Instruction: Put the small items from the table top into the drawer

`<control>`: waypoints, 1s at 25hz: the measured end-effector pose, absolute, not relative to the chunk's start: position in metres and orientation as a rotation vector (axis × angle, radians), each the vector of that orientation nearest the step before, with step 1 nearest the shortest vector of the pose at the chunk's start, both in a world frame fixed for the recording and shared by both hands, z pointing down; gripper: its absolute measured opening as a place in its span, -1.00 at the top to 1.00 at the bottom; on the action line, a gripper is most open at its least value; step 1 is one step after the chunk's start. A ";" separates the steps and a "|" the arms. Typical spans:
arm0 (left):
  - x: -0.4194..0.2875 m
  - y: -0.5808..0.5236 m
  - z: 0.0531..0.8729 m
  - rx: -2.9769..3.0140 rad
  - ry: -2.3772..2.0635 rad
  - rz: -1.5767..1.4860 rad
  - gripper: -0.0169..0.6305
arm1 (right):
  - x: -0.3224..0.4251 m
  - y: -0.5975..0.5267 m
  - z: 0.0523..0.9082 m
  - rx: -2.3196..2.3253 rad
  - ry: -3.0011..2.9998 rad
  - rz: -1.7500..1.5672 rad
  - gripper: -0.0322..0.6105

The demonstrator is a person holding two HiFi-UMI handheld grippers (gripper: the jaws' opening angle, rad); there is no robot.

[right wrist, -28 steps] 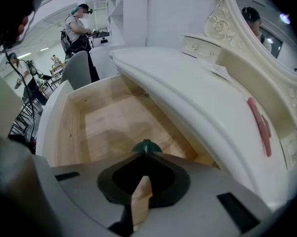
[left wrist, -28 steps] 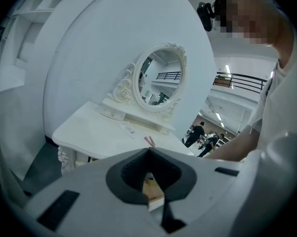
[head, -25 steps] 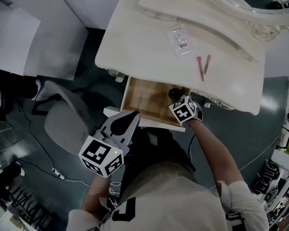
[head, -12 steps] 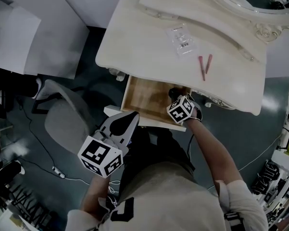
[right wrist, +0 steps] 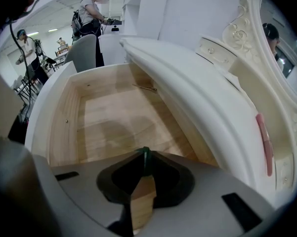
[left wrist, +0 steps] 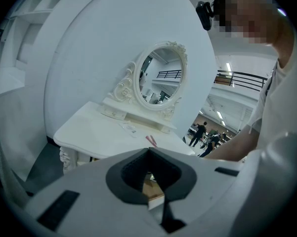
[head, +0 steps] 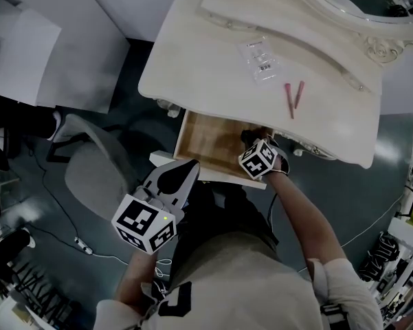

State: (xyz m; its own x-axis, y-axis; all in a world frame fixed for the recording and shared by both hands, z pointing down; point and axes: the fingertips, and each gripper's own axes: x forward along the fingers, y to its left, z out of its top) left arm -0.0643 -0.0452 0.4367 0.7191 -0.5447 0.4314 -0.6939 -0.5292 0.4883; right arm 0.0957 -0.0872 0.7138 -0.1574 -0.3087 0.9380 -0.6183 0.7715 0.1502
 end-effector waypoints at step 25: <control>-0.047 -0.043 0.399 2.380 -0.931 0.269 0.78 | 0.115 -0.085 0.643 0.975 -1.921 0.343 0.80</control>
